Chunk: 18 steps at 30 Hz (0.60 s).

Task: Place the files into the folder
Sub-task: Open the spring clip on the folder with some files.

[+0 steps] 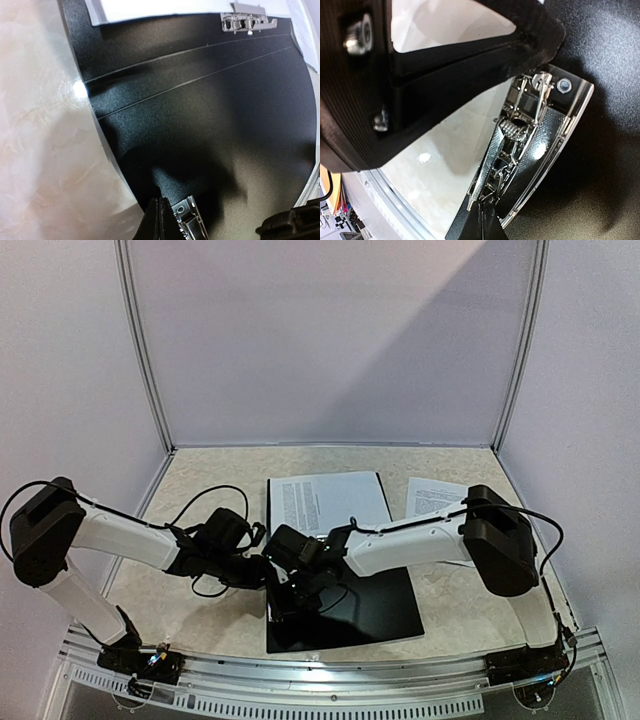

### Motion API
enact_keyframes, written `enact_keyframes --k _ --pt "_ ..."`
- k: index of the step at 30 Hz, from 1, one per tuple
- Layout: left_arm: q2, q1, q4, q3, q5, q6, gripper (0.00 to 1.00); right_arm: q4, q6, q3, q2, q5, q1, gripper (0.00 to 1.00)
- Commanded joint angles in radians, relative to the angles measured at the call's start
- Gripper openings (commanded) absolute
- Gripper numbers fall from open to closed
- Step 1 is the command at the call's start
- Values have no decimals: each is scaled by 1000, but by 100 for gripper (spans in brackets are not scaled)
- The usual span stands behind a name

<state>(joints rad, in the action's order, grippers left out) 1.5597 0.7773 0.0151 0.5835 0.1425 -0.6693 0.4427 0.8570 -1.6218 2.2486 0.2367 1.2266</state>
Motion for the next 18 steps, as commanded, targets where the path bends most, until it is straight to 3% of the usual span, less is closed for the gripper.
enact_keyframes --k 1,6,12,18 --pt "60 4 -98 -45 12 17 0 236 -83 87 152 -202 2 1" --pt "70 4 -101 -45 11 20 0 87 -41 167 9 -161 -1 2" --pt "77 4 -101 -43 7 25 0 -251 6 226 -277 -18 -6 12" --pt "55 4 -124 -20 -7 26 0 -313 -11 250 -306 53 -10 23"
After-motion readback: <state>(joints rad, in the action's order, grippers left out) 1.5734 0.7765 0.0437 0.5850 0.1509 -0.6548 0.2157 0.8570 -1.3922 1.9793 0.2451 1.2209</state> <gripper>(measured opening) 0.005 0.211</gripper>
